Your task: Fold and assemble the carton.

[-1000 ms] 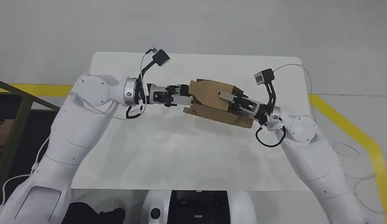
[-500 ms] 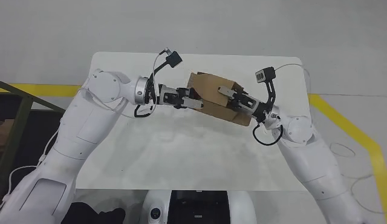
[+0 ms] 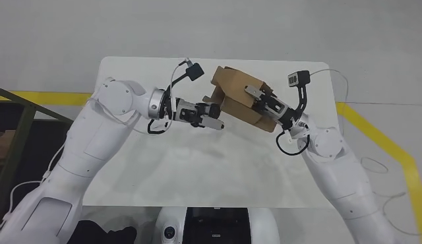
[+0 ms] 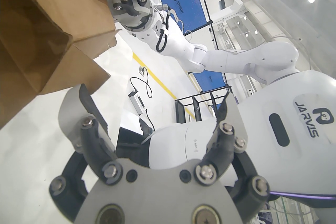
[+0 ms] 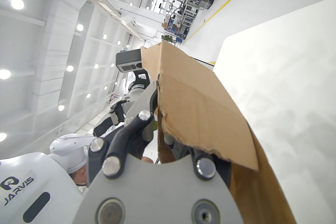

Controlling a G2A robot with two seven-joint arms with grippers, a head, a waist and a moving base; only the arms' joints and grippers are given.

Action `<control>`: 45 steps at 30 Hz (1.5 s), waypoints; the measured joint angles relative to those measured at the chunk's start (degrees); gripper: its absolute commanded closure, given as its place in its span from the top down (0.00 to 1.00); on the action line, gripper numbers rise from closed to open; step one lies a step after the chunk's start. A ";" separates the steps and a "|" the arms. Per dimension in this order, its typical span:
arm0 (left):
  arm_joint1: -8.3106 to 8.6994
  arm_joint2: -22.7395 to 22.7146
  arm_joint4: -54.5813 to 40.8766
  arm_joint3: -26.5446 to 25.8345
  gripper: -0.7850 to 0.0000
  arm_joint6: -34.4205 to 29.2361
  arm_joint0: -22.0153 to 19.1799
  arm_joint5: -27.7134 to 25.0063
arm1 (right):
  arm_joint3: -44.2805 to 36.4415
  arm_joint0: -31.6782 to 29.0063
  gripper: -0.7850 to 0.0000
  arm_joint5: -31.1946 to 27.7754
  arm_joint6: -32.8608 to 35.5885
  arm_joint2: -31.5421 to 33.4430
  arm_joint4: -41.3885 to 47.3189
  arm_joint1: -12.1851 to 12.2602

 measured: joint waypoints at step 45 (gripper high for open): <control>0.52 -3.85 -4.90 5.31 1.00 0.45 -0.30 -1.05 | -3.34 -1.59 0.00 2.25 6.19 0.61 -2.49 -0.39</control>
